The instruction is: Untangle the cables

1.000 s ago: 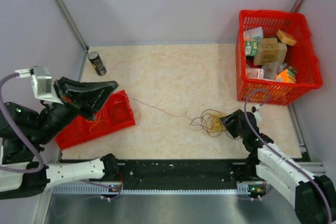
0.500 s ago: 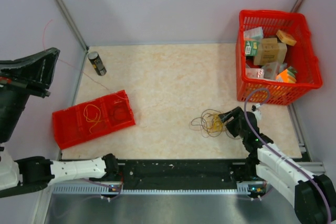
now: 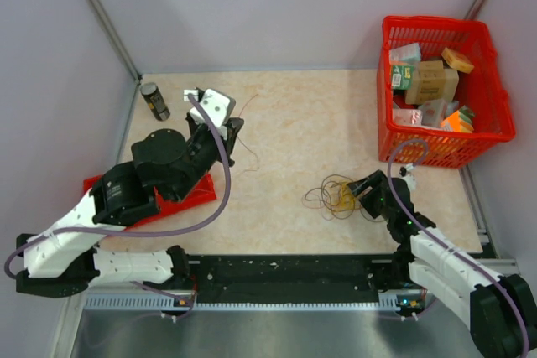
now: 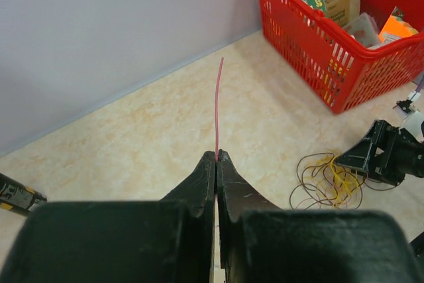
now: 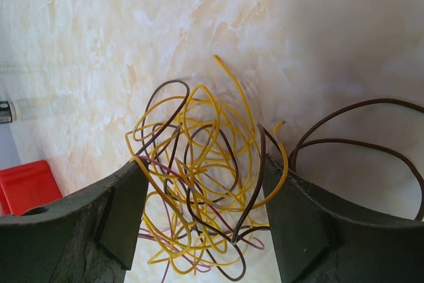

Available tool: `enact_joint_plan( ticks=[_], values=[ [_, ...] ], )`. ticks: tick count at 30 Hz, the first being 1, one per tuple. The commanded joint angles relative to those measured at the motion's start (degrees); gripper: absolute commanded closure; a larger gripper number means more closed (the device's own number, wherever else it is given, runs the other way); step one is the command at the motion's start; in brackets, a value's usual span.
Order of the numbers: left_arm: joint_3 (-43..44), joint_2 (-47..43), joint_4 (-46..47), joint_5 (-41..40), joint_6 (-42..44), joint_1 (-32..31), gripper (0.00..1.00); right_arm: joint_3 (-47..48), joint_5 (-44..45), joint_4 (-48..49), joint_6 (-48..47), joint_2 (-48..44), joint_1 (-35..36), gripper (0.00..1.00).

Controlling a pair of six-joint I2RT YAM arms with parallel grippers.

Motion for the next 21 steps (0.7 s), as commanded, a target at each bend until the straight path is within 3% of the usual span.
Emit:
enact_joint_plan(
  ticks=[1, 9, 17, 21],
  values=[
    [6.8, -0.6, 4.1, -1.2, 0.5, 0.0, 1.00, -0.3, -0.4, 2.9, -1.3, 0.4, -0.7, 0.32],
    [16.3, 2.7, 3.7, -2.7, 6.4, 0.0, 1.00, -0.4, -0.6, 3.0, -1.2, 0.2, -0.9, 0.32],
    [31.5, 8.1, 3.6, 0.0, 13.1, 0.0, 1.00, 0.0, -1.2, 3.9, -1.4, 1.7, -0.8, 0.33],
    [25.6, 7.2, 5.9, -0.8, 12.2, 0.0, 1.00, 0.0, -1.3, 4.1, -1.4, 2.0, -0.7, 0.33]
  ],
)
